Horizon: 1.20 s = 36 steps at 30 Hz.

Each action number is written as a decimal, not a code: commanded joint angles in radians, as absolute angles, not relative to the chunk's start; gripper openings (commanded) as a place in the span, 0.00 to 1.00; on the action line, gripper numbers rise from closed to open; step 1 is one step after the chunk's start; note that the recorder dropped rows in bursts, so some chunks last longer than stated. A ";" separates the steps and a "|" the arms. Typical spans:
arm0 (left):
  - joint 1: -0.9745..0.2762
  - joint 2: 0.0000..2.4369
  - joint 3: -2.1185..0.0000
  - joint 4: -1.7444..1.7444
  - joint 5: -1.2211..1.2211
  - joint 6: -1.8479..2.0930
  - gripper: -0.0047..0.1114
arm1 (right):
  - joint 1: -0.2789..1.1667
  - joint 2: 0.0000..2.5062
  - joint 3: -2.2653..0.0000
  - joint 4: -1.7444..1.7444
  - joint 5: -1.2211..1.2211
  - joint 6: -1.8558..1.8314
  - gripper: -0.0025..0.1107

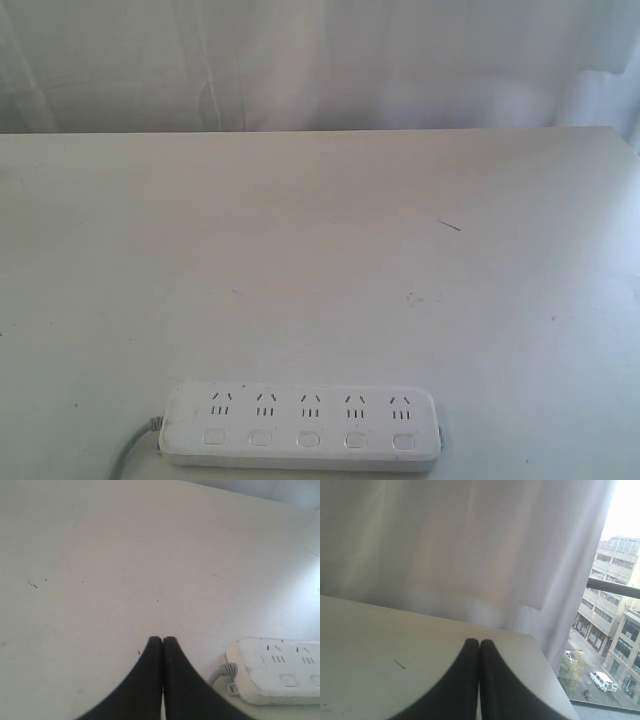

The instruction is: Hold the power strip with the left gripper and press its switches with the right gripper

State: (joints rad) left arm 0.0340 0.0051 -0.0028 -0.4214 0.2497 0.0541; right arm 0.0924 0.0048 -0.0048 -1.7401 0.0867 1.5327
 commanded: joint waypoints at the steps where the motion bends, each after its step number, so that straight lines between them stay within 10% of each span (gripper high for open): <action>1: 0.039 0.000 0.000 -0.433 0.255 0.049 0.04 | 0.086 0.000 0.000 -1.744 0.092 1.524 0.02; 11: 0.039 0.000 0.000 -0.402 0.339 0.660 0.04 | 0.086 0.000 0.000 -1.744 0.092 1.524 0.02; 36: 0.039 0.000 -0.001 -0.390 0.421 0.606 0.04 | 0.086 0.000 0.000 -1.744 0.092 1.524 0.02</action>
State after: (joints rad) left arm 0.0340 0.0047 -0.0083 -0.3937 0.3831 0.6056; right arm 0.0924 0.0048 -0.0048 -1.7401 0.0867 1.5327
